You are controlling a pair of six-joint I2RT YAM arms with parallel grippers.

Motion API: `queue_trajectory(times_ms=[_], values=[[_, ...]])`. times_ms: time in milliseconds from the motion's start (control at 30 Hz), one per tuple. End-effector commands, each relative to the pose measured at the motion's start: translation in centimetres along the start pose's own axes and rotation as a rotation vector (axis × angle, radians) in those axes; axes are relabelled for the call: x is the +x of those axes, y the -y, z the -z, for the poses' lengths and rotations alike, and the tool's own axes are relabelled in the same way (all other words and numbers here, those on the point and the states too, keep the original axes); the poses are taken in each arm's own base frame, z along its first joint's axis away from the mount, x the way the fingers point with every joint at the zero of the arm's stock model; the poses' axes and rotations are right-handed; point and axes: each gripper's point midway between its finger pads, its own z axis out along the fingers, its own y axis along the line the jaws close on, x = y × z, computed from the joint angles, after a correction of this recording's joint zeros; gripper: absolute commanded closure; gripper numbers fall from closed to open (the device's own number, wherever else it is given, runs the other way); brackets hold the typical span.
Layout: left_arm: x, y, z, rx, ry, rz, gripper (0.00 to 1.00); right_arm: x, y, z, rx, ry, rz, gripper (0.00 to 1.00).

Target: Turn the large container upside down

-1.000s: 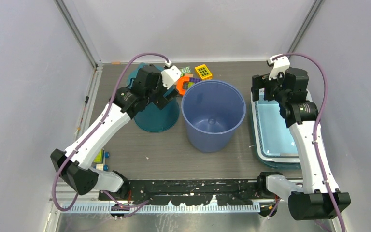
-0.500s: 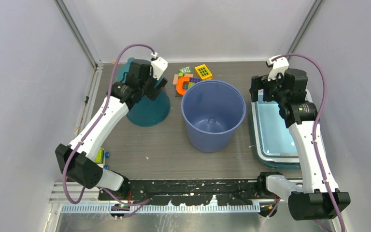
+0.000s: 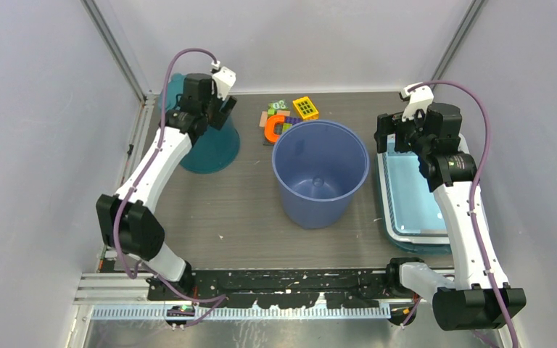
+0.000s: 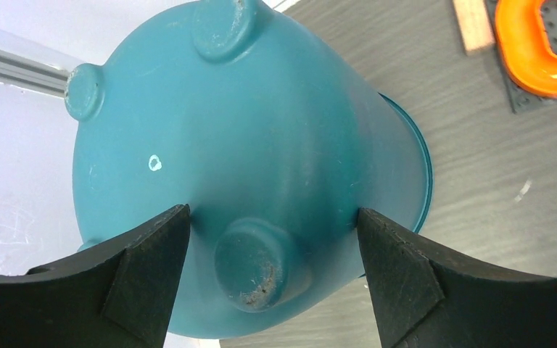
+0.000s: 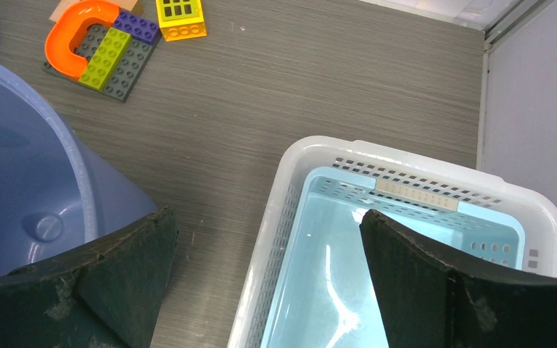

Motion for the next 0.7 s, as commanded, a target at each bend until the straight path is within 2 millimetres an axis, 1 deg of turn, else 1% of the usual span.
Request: queue_trajectory(times_ms=[0, 333, 367, 667], values=[[2.5, -1.6, -3.2, -0.028, -0.107, -0.003, 0.16, -1.2, 0.0, 0.0, -0.003, 0.047, -0.006, 0.0], [1.9, -4.7, -8.2, -0.114, -0.141, -0.038, 0.16, -1.1, -0.1, -0.1, -0.01, 0.043, -0.007, 0.0], [1.5, -5.2, -8.6, -0.129, -0.141, -0.036, 0.17, -1.1, -0.1, -0.1, -0.011, 0.044, -0.007, 0.0], [2.1, -8.4, -11.3, -0.198, -0.173, -0.004, 0.17, -0.9, -0.1, -0.4, -0.014, 0.036, -0.012, 0.0]])
